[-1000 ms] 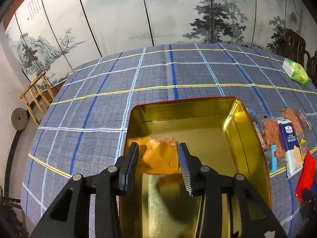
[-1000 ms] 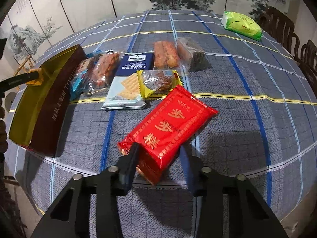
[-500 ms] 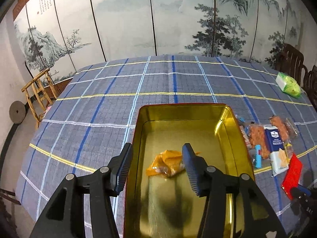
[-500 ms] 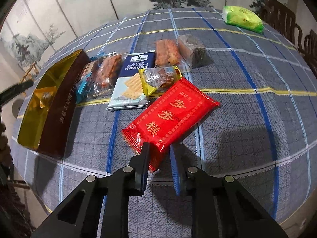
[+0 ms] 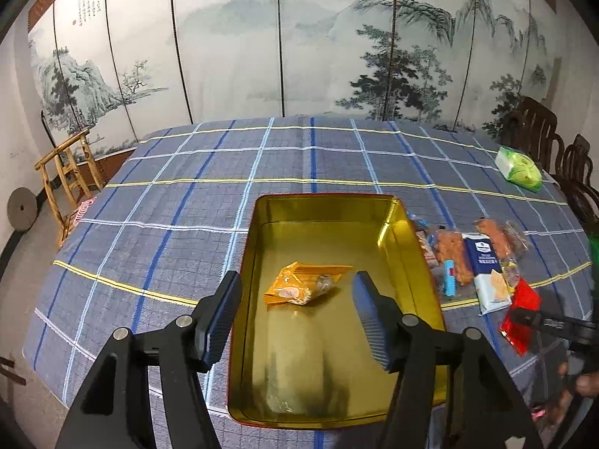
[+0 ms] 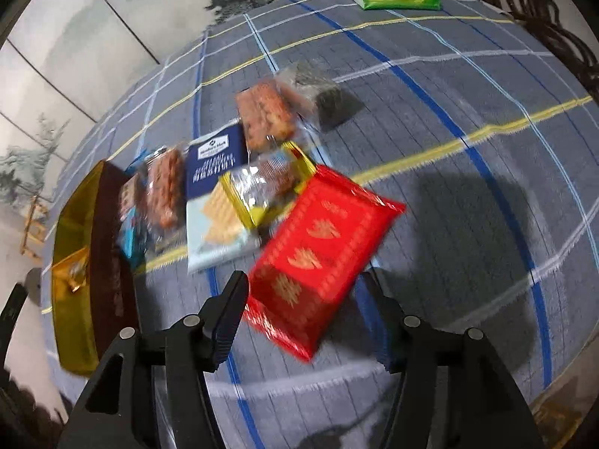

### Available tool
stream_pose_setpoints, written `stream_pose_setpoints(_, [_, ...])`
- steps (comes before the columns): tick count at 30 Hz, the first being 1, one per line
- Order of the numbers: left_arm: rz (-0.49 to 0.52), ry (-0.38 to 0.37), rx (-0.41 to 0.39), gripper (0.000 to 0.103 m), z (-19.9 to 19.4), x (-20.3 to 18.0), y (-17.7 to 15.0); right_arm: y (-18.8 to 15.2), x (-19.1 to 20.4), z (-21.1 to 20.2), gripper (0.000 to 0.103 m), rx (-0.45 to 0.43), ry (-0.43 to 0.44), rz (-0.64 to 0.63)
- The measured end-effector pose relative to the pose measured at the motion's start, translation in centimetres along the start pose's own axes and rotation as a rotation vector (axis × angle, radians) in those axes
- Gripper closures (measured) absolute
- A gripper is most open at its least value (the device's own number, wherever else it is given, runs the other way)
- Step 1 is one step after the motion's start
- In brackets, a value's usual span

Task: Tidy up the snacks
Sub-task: 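Grasp the red packet with the right tool and lift it, then carry the red packet into the gold tin and open the right tool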

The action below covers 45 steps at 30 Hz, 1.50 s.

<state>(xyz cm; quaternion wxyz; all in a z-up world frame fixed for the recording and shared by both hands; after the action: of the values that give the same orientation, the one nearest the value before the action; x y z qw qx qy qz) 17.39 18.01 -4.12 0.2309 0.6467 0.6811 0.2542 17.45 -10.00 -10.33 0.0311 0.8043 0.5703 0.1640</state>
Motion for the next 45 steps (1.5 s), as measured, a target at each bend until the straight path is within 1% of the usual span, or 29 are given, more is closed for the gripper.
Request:
stream_pose_setpoints(1, [0.002,-0.007,0.001,0.046,0.0,-0.2,0.0,0.2,0.5,0.2,0.036,-0.009,-0.03,-0.007])
stream_pose_setpoints(2, [0.003,-0.011,0.002,0.046,-0.1,-0.3,-0.1,0.1,1.1,0.4,0.035,-0.025,-0.067,-0.036])
stream_pose_setpoints(3, [0.005,-0.014,0.002,0.046,-0.1,-0.4,-0.2,-0.1,1.7,0.7,0.033,-0.047,-0.113,-0.088])
stream_pose_setpoints(5, [0.014,-0.022,0.005,0.046,-0.1,-0.5,-0.3,-0.6,2.4,1.0,0.033,-0.093,-0.163,-0.176])
stream_pose_setpoints(6, [0.02,-0.023,0.006,0.046,-0.2,-0.6,-0.4,-0.8,2.5,1.0,0.034,-0.109,-0.162,-0.203])
stream_pose_setpoints(8, [0.03,-0.027,0.006,0.046,-0.4,-0.7,-0.7,-0.6,2.0,0.8,0.041,-0.111,-0.133,-0.268])
stream_pose_setpoints(10, [0.033,-0.028,0.0,0.045,-0.6,-0.6,-0.9,-0.2,0.6,0.4,0.048,-0.099,-0.12,-0.287])
stream_pose_setpoints(13, [0.027,-0.035,-0.003,0.043,-1.0,-0.4,-1.1,0.2,-2.9,-0.6,0.05,-0.058,-0.106,-0.245])
stream_pose_setpoints(16, [0.019,-0.038,-0.013,0.04,-1.4,-0.1,-1.3,-0.6,-4.9,-1.4,0.05,-0.018,-0.088,-0.242])
stream_pose_setpoints(17, [0.018,-0.038,-0.015,0.04,-1.5,-0.1,-1.2,-1.0,-5.4,-1.6,0.05,-0.002,-0.063,-0.252])
stream_pose_setpoints(18, [0.018,-0.039,-0.016,0.04,-1.5,-0.2,-1.2,-1.2,-5.5,-1.7,0.05,0.011,-0.057,-0.266])
stream_pose_setpoints(21, [0.017,-0.043,-0.015,0.04,-1.7,-0.4,-1.2,-1.2,-6.2,-1.8,0.046,0.02,-0.066,-0.249])
stream_pose_setpoints(24, [0.026,-0.042,-0.02,0.04,-1.9,-0.6,-1.2,-0.2,-6.2,-1.3,0.03,0.037,-0.104,-0.182])
stream_pose_setpoints(25, [0.03,-0.04,-0.022,0.039,-2.0,-0.6,-1.2,0.1,-6.1,-1.1,0.026,0.037,-0.108,-0.164])
stream_pose_setpoints(27, [0.032,-0.037,-0.025,0.038,-2.1,-0.6,-1.2,0.4,-5.7,-0.7,0.023,0.027,-0.135,-0.132])
stream_pose_setpoints(28, [0.032,-0.037,-0.024,0.038,-2.0,-0.6,-1.1,0.4,-5.4,-0.5,0.023,0.013,-0.151,-0.133])
stream_pose_setpoints(29, [0.032,-0.037,-0.024,0.038,-2.0,-0.6,-1.1,0.5,-5.2,-0.4,0.026,0.002,-0.161,-0.142])
stream_pose_setpoints(30, [0.03,-0.036,-0.023,0.038,-2.1,-0.5,-1.1,0.4,-5.0,-0.4,0.041,-0.019,-0.174,-0.164])
stream_pose_setpoints(31, [0.028,-0.036,-0.022,0.038,-2.0,-0.4,-1.2,0.4,-4.8,-0.5,0.049,-0.033,-0.191,-0.19])
stream_pose_setpoints(32, [0.026,-0.036,-0.02,0.038,-2.0,-0.3,-1.2,0.4,-4.7,-0.6,0.051,-0.035,-0.173,-0.217])
stream_pose_setpoints(36, [0.014,-0.039,-0.026,0.038,-2.4,0.3,-1.5,0.6,-5.6,-1.0,0.055,-0.017,-0.12,-0.273])
stream_pose_setpoints(38, [0.004,-0.042,-0.031,0.038,-2.7,0.7,-1.8,0.6,-5.9,-1.4,0.055,-0.017,-0.08,-0.273])
stream_pose_setpoints(40, [-0.001,-0.04,-0.033,0.038,-3.0,1.2,-2.0,0.4,-5.8,-2.2,0.055,-0.03,-0.063,-0.279])
stream_pose_setpoints(43, [-0.006,-0.032,-0.029,0.037,-3.4,1.9,-2.5,0.4,-4.2,-3.9,0.055,-0.048,-0.016,-0.293])
stream_pose_setpoints(45, [-0.013,-0.032,-0.023,0.037,-3.6,2.5,-3.0,0.6,-2.1,-5.1,0.055,-0.057,0.038,-0.317])
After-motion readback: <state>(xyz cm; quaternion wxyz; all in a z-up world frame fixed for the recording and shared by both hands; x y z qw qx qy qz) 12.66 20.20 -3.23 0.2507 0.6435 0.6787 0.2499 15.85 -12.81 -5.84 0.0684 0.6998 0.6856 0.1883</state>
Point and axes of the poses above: each gripper's, at about its wrist camera, not at the fingertips, and z roughly the way its jaws point, x to its left, y to its top, the point moved 5 cm from there along z, roughly the way its jaws point, and after that the axes turned 4 degrees about x, right-handed, at the moved point
